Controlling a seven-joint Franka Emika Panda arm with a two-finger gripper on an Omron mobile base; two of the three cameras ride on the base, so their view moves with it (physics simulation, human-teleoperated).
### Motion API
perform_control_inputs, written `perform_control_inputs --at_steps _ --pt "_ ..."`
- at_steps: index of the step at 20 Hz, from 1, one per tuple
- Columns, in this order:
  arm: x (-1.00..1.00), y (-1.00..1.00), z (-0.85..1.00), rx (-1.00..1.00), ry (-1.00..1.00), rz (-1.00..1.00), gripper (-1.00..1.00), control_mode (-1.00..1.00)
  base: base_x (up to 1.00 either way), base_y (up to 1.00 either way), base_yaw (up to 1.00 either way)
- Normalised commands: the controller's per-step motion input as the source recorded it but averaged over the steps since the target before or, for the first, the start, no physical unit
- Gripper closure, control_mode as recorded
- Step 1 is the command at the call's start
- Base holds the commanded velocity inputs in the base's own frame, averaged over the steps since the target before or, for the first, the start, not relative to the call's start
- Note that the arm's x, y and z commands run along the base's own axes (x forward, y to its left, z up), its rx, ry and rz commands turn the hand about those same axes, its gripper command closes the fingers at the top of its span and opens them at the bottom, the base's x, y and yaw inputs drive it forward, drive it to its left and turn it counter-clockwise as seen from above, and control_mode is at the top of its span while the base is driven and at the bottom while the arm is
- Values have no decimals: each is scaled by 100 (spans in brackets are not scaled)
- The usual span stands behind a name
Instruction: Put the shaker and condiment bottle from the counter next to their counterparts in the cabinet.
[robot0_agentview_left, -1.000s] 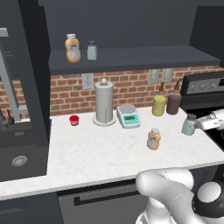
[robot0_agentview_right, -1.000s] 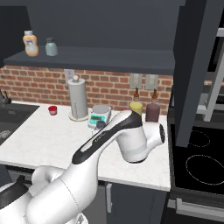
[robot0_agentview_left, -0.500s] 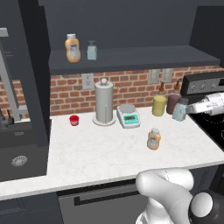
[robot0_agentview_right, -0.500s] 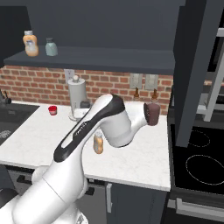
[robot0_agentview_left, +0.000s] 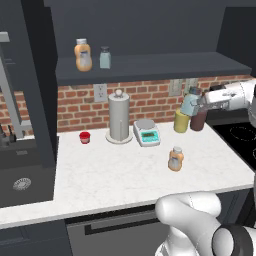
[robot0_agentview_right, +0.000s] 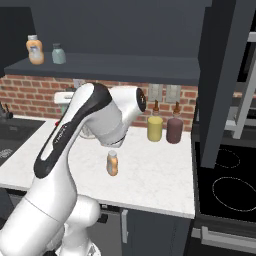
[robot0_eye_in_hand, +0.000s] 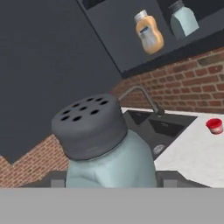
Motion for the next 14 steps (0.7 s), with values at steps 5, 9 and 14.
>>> perform_control_inputs --at_steps 5,9,14 --pt "0 30 87 6 0 0 100 -100 0 0 0" --pt "0 18 84 2 0 0 100 -100 0 0 0" --pt "57 13 13 -4 -9 0 100 -100 0 0 0"
